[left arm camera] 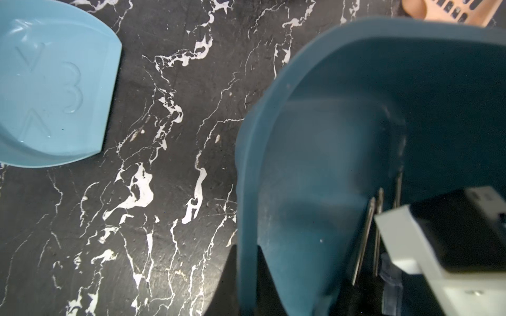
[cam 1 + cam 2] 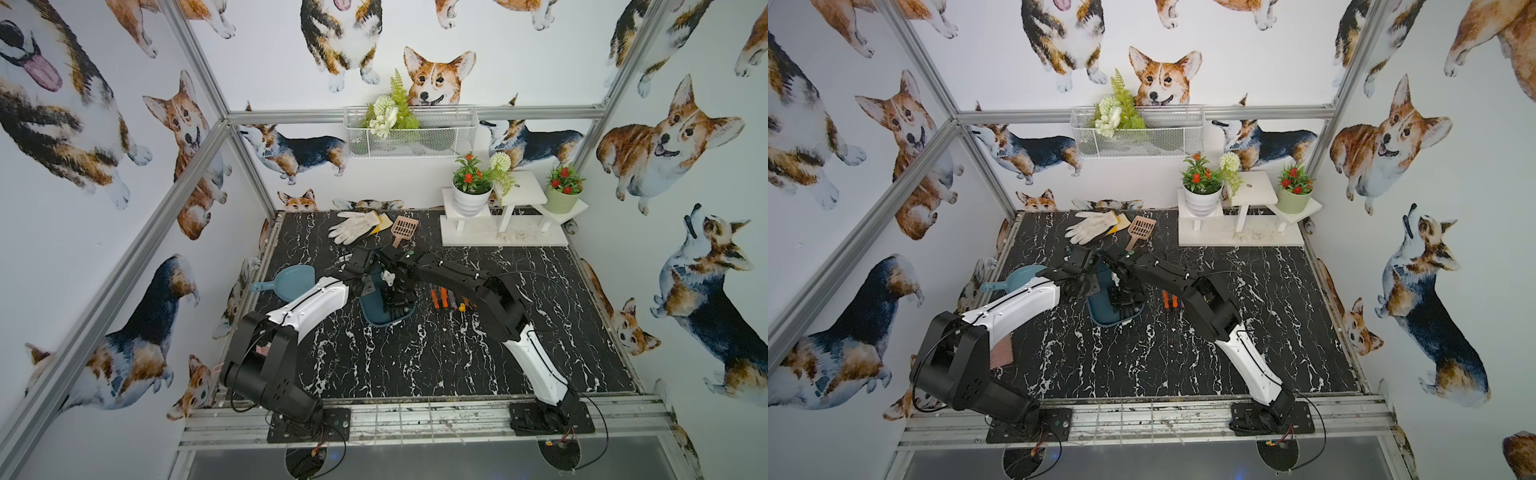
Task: Take out the screwdriver from the storage box
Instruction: Pick up the screwdriver from the storage box.
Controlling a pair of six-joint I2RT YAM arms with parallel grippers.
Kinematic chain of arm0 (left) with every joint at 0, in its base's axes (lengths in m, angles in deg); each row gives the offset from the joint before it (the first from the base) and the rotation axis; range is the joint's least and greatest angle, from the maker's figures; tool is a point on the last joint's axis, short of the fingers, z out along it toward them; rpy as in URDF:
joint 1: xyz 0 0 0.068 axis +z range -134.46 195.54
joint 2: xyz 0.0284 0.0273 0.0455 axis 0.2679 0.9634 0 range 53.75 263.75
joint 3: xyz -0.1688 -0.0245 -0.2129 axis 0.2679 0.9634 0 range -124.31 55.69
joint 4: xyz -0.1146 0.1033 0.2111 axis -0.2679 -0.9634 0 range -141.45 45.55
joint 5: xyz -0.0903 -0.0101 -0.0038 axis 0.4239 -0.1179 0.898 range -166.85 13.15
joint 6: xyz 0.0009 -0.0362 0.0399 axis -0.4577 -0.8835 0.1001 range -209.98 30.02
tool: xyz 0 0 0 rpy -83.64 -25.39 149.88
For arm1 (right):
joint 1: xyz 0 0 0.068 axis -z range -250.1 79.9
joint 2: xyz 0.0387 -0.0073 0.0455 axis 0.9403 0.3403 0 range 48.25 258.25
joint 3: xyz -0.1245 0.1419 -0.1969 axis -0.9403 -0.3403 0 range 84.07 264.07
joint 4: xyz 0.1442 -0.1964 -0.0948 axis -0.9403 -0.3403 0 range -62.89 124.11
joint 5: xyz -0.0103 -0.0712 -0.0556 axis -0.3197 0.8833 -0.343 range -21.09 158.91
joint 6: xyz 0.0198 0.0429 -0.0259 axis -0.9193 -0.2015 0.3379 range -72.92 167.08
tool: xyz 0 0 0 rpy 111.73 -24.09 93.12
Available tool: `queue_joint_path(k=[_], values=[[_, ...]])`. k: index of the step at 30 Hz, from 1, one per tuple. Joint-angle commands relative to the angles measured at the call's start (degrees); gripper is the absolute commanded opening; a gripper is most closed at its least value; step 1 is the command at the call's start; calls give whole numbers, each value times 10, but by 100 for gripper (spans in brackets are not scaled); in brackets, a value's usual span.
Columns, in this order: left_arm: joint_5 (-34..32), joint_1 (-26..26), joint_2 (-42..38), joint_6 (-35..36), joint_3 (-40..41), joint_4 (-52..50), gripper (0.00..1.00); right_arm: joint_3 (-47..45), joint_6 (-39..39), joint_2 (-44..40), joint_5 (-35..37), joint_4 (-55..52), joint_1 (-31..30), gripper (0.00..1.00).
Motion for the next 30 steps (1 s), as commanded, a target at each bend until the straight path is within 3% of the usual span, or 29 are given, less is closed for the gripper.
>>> queue_joint_path(k=[1,4,9,14,30], values=[[9,-1,-2,0,-3,23,0,-13,6,14,61,-26,0,38],[10,-2,-3,0,-2,23,0,-21,5,10,66,-23,-1,33],[7,-2,-4,1,-2,21,0,-46,4,-16,69,5,0,10],[6,-2,0,0,-2,20,0,-70,7,-53,70,39,0,0],[5,-1,16,-1,-8,15,0,-121,14,-163,89,75,10,0]])
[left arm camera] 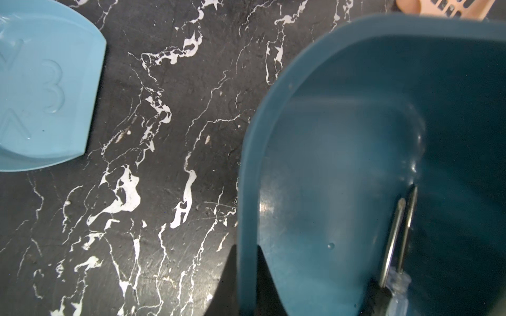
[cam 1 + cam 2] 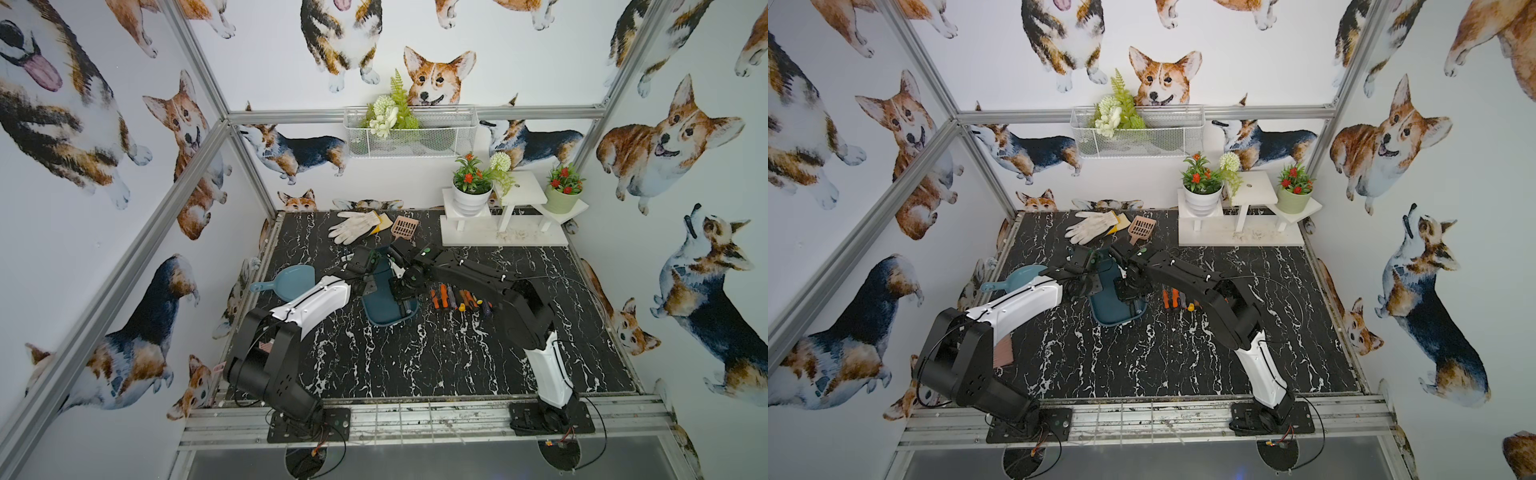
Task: Take out the screwdriver from the storage box
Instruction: Pick up the screwdriver from the storage box, then place the screwdriver at the center of the board.
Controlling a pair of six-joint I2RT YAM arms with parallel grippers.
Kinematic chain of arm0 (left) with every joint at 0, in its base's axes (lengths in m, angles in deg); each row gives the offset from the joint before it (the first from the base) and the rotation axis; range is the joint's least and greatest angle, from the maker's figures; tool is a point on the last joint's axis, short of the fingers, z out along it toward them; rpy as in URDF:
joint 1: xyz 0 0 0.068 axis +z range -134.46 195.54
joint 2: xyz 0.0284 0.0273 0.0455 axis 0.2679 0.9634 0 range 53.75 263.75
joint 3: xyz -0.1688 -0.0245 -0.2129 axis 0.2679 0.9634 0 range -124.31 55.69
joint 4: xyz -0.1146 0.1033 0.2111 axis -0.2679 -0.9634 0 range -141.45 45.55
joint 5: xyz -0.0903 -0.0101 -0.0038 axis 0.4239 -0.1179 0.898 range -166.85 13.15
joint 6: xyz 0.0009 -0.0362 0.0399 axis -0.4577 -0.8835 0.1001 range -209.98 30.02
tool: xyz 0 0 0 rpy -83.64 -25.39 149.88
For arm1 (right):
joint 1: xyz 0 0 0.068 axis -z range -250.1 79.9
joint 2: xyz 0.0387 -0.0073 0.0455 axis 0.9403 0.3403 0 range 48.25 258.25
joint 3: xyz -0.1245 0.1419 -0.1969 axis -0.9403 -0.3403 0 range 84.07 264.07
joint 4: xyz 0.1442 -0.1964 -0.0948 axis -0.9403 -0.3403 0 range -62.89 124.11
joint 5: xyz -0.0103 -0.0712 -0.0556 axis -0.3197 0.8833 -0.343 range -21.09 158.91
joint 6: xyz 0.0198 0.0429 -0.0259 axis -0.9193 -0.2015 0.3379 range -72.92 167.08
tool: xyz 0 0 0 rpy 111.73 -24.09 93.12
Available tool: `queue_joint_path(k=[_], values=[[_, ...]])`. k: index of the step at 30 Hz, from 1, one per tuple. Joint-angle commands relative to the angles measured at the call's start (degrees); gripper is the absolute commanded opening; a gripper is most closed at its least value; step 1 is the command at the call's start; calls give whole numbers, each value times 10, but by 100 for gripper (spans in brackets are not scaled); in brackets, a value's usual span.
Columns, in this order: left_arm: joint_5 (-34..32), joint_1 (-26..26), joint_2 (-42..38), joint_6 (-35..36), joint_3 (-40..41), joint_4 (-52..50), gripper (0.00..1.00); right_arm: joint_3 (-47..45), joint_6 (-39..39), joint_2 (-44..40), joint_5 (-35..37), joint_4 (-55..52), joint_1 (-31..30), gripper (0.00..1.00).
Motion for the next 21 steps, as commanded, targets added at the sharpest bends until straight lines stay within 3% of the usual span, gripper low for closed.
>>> queue_joint_path(k=[1,13,21], values=[[-3,1,2,2,-5,3,0,-10,6,-22,15,8,6,0],[0,0,2,4,-9,3,0,-115,45,-143,58,-26,82,0],[0,0,-8,6,-7,2,0,-153,76,-133,127,-96,109,0]])
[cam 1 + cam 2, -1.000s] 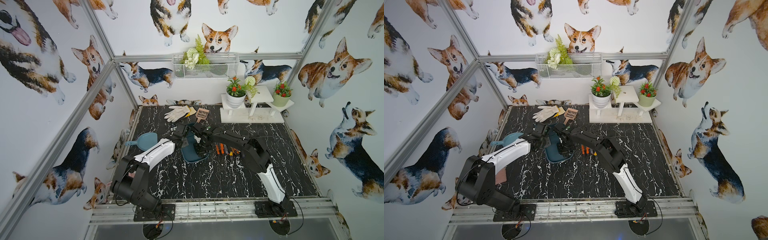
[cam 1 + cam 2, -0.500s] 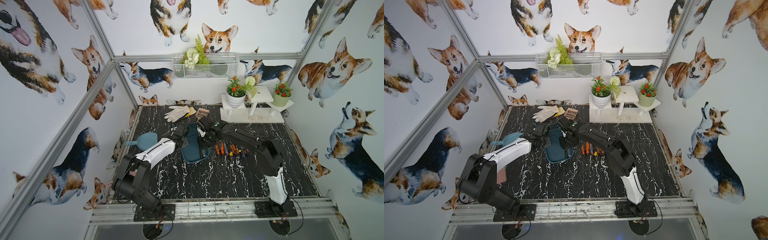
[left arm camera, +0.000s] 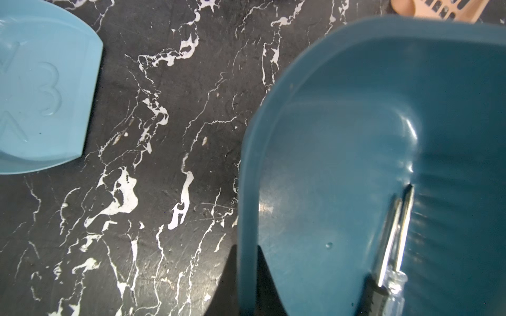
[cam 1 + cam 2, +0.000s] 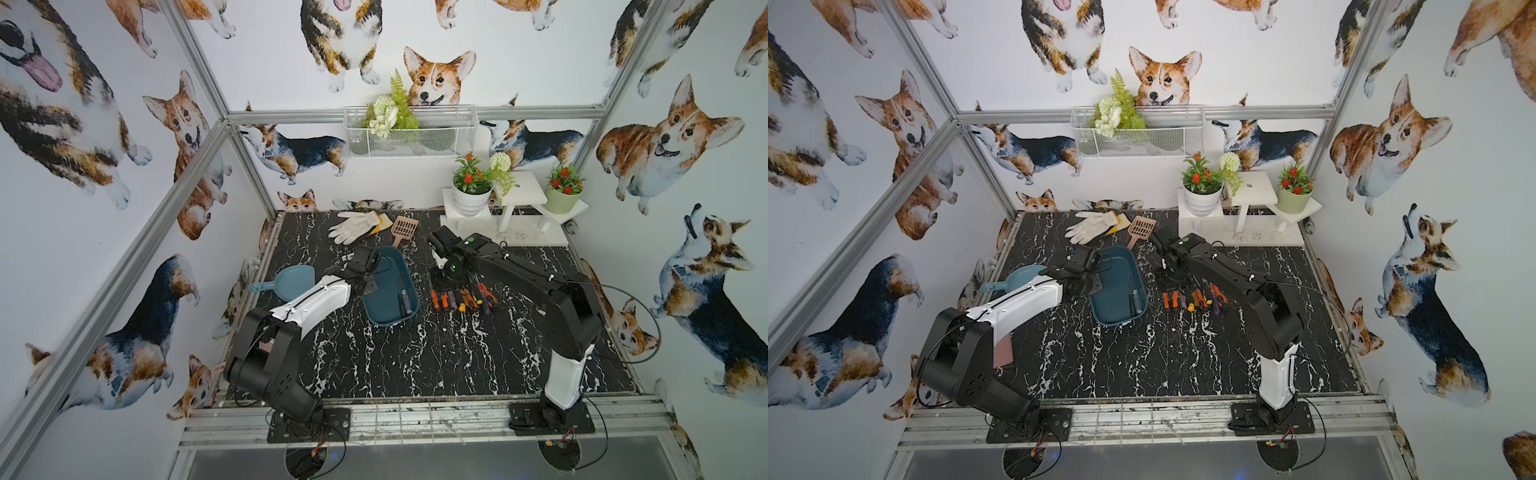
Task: Take out the screwdriver from the storage box
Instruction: Place the screwdriver at the center of the board.
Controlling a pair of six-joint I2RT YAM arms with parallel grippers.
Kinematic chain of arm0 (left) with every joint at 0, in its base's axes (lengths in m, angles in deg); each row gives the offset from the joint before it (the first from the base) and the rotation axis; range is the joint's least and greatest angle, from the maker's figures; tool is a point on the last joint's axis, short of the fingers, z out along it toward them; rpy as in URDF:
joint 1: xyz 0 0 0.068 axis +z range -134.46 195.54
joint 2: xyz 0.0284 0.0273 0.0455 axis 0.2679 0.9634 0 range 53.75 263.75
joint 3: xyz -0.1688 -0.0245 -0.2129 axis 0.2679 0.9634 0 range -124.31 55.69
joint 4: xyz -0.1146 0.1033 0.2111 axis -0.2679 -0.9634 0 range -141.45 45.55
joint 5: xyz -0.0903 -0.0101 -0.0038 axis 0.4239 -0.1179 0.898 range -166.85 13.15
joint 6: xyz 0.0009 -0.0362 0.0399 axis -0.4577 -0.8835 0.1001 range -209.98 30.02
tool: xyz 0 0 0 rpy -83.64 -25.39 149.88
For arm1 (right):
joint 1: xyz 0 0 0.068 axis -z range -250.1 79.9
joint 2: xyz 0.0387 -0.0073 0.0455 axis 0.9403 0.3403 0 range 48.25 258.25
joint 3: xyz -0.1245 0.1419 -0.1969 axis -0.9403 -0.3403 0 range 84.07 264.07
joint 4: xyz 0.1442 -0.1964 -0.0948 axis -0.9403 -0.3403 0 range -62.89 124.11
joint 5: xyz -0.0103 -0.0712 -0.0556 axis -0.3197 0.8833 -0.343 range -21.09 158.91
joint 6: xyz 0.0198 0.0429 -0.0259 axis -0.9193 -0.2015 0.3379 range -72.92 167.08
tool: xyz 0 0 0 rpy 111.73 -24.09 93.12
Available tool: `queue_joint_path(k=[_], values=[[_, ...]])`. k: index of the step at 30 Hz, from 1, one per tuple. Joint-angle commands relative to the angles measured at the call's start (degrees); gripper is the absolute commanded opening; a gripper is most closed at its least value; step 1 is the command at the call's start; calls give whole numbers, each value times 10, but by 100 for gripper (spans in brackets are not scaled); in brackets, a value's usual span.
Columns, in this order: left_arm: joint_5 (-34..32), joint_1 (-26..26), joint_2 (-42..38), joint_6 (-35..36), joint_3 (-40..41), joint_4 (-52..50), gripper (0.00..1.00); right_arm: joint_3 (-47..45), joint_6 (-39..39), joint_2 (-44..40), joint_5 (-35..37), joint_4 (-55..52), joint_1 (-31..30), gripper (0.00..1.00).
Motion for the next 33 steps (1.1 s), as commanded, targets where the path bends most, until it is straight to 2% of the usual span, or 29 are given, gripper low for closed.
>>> queue_joint_path(k=[1,9,18,22,33], values=[[-4,1,-6,5,-1,3,0,-11,21,6,41,-38,4,0],[-5,0,-3,7,-6,0,0,-2,37,46,47,-54,6,0],[-6,1,-6,10,-9,-3,0,15,39,70,49,-61,6,28],[-4,0,-5,10,-10,-2,0,24,40,79,51,-70,6,32],[-3,0,-5,5,-6,1,0,48,35,48,55,-78,6,33]])
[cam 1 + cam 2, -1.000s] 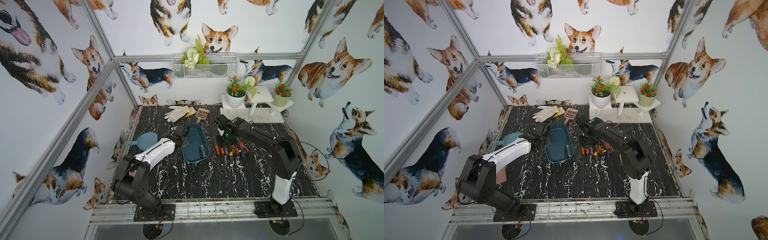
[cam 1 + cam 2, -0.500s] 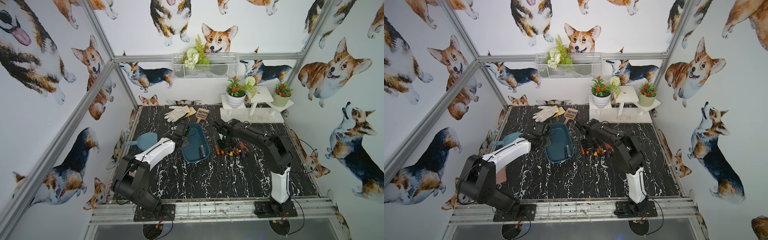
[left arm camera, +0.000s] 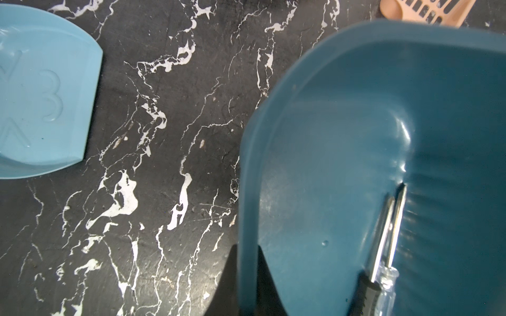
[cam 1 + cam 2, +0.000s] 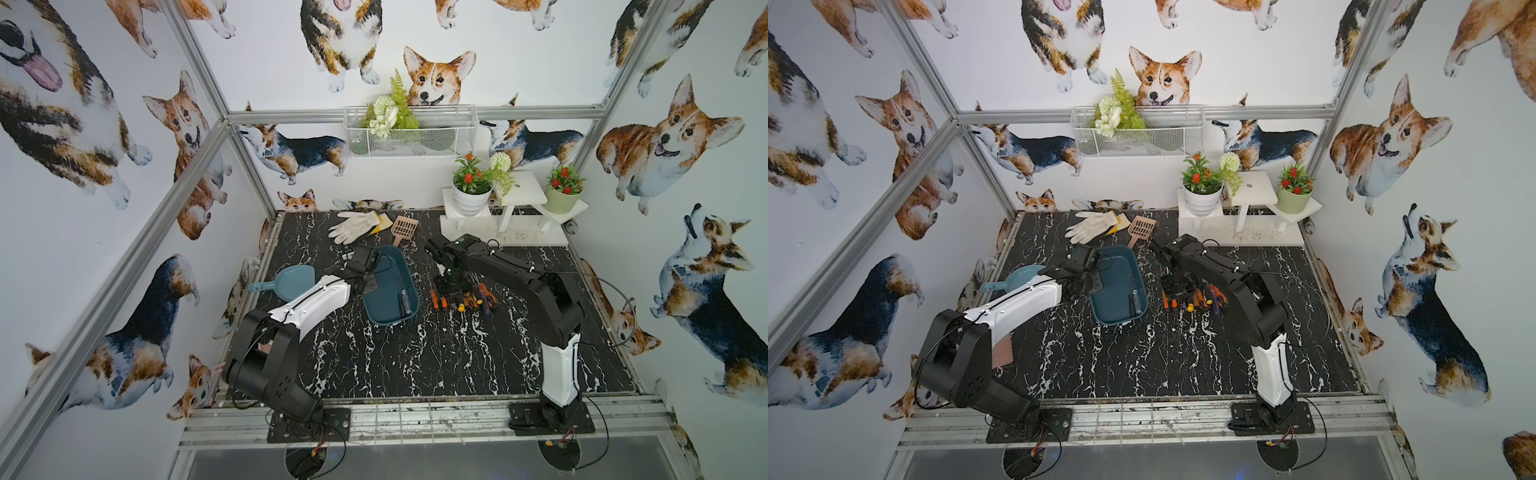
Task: Take out the screwdriver from the storage box
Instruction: Place the screwdriver at the center of the board.
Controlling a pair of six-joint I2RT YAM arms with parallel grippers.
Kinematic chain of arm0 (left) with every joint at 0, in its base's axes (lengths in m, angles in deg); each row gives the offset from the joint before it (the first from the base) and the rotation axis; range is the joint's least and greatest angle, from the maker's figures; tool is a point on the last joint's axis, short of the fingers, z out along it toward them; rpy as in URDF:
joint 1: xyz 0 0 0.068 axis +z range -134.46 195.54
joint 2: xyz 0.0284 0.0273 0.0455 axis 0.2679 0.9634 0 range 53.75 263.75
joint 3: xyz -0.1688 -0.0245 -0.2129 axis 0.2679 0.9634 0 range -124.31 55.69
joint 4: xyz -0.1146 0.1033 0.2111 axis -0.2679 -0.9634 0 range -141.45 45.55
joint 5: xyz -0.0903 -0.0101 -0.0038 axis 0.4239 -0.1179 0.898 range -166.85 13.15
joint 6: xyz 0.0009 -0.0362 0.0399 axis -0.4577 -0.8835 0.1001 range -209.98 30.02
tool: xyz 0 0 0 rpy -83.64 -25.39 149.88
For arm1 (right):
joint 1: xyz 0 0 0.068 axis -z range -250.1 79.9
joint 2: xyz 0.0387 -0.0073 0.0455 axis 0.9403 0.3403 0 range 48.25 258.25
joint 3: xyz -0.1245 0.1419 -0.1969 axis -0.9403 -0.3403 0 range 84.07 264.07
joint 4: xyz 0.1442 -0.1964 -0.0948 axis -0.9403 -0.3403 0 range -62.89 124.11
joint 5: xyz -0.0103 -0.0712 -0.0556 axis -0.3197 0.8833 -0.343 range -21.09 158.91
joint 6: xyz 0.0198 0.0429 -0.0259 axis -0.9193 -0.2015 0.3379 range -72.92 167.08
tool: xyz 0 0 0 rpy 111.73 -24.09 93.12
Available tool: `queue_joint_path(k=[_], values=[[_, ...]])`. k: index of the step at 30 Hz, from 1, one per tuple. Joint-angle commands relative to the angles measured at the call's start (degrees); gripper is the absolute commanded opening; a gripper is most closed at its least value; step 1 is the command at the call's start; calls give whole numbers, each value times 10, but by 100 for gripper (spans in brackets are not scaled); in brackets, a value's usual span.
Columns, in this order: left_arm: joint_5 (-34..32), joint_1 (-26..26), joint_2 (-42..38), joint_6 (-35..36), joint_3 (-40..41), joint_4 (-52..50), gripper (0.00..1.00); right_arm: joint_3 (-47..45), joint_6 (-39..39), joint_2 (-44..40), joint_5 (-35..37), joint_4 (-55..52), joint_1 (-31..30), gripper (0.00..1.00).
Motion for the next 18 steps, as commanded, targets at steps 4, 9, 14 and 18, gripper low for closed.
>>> queue_joint_path(k=[4,9,14,18], values=[[-4,0,-5,1,2,5,0,32,-1,-31,11,-23,-2,35],[-3,0,-8,0,4,6,0,40,-8,-57,-29,5,-8,42],[-1,0,-11,-1,5,7,0,48,-25,-55,-96,53,-26,48],[-2,0,-14,-1,5,7,0,82,-30,-23,-125,63,-56,49]])
